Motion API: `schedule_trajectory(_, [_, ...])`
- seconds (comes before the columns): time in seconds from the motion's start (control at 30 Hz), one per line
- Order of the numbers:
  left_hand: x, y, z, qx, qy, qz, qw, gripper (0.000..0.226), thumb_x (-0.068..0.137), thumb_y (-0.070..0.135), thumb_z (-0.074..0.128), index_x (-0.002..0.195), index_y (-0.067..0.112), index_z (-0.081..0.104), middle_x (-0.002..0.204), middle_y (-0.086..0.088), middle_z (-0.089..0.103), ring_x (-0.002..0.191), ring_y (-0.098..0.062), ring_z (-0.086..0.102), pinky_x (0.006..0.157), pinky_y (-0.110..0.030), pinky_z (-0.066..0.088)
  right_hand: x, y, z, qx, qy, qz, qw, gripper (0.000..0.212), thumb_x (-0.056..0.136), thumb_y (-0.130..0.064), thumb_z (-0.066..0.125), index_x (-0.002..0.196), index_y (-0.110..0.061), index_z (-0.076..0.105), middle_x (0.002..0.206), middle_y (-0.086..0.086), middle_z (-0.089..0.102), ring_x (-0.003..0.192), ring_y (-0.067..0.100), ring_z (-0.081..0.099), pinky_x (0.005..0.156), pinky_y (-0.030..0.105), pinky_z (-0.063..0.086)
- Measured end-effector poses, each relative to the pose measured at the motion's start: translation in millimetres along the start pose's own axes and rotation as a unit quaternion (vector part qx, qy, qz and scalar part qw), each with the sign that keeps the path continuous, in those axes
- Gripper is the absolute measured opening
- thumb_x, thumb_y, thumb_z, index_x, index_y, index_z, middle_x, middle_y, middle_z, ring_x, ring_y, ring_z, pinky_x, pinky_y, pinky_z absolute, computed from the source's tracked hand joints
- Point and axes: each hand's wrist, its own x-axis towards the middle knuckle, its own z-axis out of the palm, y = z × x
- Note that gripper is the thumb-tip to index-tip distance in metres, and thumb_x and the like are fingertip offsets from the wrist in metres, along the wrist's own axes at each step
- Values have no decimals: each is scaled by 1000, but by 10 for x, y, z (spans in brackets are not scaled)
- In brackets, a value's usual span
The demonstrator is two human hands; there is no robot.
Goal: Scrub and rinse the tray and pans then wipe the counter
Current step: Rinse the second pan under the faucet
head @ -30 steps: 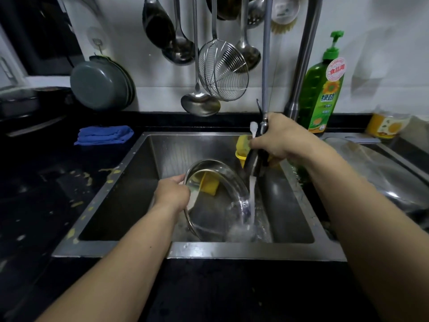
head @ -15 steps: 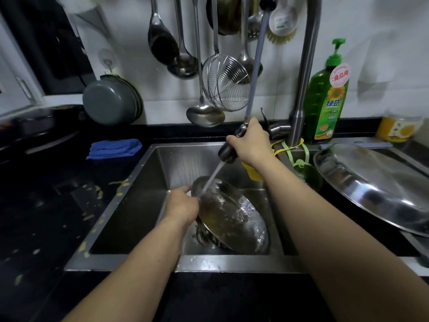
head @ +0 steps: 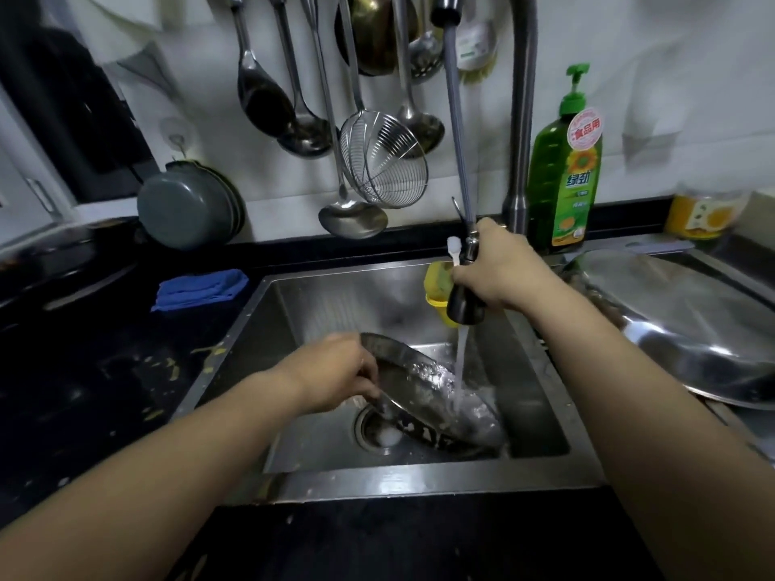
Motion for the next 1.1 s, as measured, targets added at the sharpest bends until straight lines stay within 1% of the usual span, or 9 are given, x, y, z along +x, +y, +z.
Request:
schedule_trajectory(0.1, [6, -76, -158, -33, 62, 76, 995, 15, 90, 48, 72, 93, 36, 80, 97, 8, 50, 97, -10, 47, 86, -28, 42, 5, 21, 21, -11, 30, -2, 999, 39, 87, -33, 71, 101, -19, 37, 108, 17, 57, 100, 40, 58, 79, 38, 46])
schedule_trajectory(0.2, [-31, -135, -350, -257, 72, -25, 963, 17, 92, 35, 73, 78, 28, 81, 85, 8, 67, 80, 0, 62, 80, -25, 46, -2, 63, 45, -13, 54, 3, 998, 38, 92, -31, 68, 102, -18, 34, 98, 14, 49, 95, 39, 55, 74, 38, 42])
schedule_trajectory(0.33, [-182, -249, -465, -483, 123, -202, 843, 34, 101, 33, 64, 82, 7, 77, 85, -24, 74, 73, -31, 69, 81, -53, 59, 74, 72, 113, 13, 66, 3, 998, 37, 91, -31, 68, 103, -17, 36, 111, 22, 59, 104, 45, 57, 76, 39, 41])
schedule_trajectory(0.43, [-268, -300, -515, -605, 103, -236, 753, 28, 104, 19, 57, 86, 5, 73, 90, -20, 76, 81, -31, 72, 82, -47, 57, 213, -79, 176, 75, 51, 8, 996, 37, 89, -28, 72, 110, -16, 43, 120, 20, 60, 111, 41, 56, 84, 36, 42])
schedule_trajectory(0.53, [-256, -318, -478, -663, 73, -235, 707, 20, 104, 8, 51, 94, 5, 68, 95, -18, 73, 86, -29, 69, 83, -46, 55, 338, -302, 279, 144, 23, 8, 989, 43, 87, -25, 75, 119, -12, 50, 119, 15, 62, 110, 34, 58, 87, 33, 45])
schedule_trajectory(0.7, [-77, -288, -321, -703, 62, -246, 665, 23, 101, -6, 42, 94, 4, 61, 92, -16, 63, 78, -27, 62, 75, -43, 53, 510, -619, 452, 247, -29, 6, 968, 35, 75, -22, 86, 90, -27, 55, 100, 4, 67, 97, 29, 67, 81, 49, 61])
schedule_trajectory(0.8, [42, -249, -250, -723, 68, -258, 638, 34, 98, -14, 34, 91, 6, 61, 87, -15, 60, 73, -24, 58, 70, -39, 52, 499, -767, 491, 292, -67, -9, 954, 35, 75, -12, 86, 96, -19, 59, 100, 7, 68, 91, 27, 70, 67, 44, 64])
schedule_trajectory(0.97, [197, -206, -211, -748, 128, -259, 598, 55, 93, -20, 35, 128, 15, 61, 109, -21, 67, 93, -31, 62, 85, -47, 55, 397, -840, 512, 293, -117, -41, 948, 33, 79, -10, 84, 99, -15, 58, 97, 8, 68, 87, 25, 72, 67, 43, 64])
schedule_trajectory(1.1, [319, -212, -211, -745, 127, -252, 605, 55, 90, -18, 37, 132, 6, 65, 127, -29, 66, 104, -37, 66, 69, -40, 61, 303, -747, 396, 266, -164, -51, 949, 36, 80, -8, 82, 107, -9, 59, 94, 12, 70, 82, 26, 75, 69, 48, 64])
